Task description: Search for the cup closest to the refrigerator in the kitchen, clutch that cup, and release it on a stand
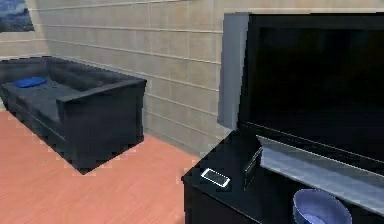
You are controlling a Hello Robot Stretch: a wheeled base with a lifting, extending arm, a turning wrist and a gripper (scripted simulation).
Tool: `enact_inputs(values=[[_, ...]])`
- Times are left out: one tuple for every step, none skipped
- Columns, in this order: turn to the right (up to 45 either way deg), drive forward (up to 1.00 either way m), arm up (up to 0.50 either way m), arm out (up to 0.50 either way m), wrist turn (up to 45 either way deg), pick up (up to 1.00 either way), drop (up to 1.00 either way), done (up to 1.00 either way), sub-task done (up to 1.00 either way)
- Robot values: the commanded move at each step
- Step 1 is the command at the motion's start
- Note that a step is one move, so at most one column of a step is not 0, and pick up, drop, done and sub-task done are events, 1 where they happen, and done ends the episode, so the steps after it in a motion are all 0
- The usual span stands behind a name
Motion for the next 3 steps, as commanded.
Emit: enact_inputs(values=[[45.0, 0.00, 0.00, 0.00, 0.0, 0.00, 0.00, 0.00, 0.00], [30.0, 0.00, 0.00, 0.00, 0.0, 0.00, 0.00, 0.00, 0.00], [-45.0, 0.00, 0.00, 0.00, 0.0, 0.00, 0.00, 0.00, 0.00]])
